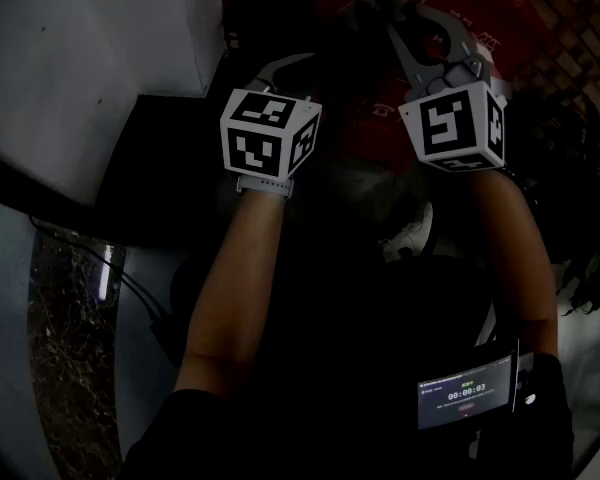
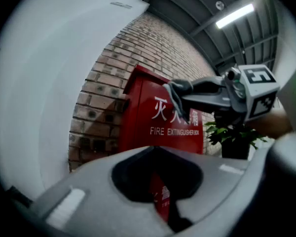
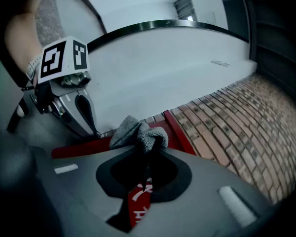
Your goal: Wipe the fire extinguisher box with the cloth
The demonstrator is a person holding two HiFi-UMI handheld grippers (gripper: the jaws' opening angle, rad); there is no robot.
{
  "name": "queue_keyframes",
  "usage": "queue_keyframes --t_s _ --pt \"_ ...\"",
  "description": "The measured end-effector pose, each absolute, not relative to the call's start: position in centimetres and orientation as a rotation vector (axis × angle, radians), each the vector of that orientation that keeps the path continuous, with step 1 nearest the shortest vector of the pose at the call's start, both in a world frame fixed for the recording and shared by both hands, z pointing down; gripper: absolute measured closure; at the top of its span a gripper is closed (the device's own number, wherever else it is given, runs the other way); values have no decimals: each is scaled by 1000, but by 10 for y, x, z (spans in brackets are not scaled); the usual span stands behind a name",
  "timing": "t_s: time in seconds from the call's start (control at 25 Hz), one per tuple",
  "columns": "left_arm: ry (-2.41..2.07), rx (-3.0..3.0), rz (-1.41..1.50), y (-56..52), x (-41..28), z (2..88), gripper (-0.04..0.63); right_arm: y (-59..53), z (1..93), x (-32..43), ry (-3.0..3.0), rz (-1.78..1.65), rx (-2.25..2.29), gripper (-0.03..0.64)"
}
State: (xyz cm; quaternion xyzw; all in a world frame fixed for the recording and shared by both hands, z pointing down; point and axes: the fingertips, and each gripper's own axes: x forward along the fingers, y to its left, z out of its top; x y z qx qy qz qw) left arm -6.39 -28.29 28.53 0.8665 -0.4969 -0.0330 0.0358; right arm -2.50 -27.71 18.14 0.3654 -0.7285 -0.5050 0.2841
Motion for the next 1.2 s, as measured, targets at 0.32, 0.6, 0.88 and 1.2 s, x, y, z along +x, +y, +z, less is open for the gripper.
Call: queue_keyframes --t_s 0.32,0.6,0.88,1.2 --pt "-1655 2738 -52 -278 -78 264 592 -307 157 -52 -1608 -1484 887 581" --pt "-1596 2707 -113 -279 -80 272 592 -321 148 -60 -1529 -1462 861 581" --pt "-1582 2690 -129 -282 -84 276 592 -325 154 -63 -1443 -1465 838 583" --pt "-1543 2643 -200 -285 -95 290 592 -324 220 -70 -1497 -1323 702 583"
